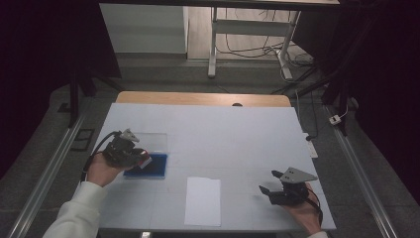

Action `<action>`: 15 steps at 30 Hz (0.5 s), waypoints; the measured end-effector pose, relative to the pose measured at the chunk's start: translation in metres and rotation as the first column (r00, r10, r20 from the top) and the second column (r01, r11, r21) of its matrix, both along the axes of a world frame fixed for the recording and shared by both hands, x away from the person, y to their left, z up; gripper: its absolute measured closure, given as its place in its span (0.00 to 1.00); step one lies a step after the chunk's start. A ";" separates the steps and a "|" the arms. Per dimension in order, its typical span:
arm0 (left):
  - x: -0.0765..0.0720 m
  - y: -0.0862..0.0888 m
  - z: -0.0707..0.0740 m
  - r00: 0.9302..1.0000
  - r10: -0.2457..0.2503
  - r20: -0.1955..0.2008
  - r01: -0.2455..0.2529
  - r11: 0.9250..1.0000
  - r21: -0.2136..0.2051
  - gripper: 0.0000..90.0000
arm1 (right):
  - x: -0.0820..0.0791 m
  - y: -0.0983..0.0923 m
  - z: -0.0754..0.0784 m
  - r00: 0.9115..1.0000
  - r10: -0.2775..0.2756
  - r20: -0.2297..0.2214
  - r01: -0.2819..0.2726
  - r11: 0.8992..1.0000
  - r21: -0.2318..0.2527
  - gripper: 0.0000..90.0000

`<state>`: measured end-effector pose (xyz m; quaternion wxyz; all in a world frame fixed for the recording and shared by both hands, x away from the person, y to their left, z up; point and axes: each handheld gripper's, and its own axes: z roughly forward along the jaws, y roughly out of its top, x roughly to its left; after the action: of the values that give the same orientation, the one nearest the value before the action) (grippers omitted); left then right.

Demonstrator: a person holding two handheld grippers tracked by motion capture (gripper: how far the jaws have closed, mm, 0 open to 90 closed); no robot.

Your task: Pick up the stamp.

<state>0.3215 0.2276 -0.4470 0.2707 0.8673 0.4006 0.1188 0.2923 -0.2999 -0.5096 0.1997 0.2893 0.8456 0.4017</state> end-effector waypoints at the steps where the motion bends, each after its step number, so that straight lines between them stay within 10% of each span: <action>1: -0.001 0.000 0.003 1.000 -0.004 0.005 0.004 1.000 -0.002 0.78 | -0.001 0.000 0.000 1.000 -0.009 -0.001 0.009 1.000 -0.007 0.28; 15: -0.020 -0.003 0.032 0.995 -0.077 0.060 0.077 0.997 -0.012 0.78 | 0.000 0.000 -0.001 1.000 0.003 -0.006 -0.003 1.000 -0.004 0.28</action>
<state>0.3017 0.2247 -0.4152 0.2933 0.8761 0.3595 0.1313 0.2923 -0.2995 -0.5103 0.1970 0.2887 0.8475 0.3995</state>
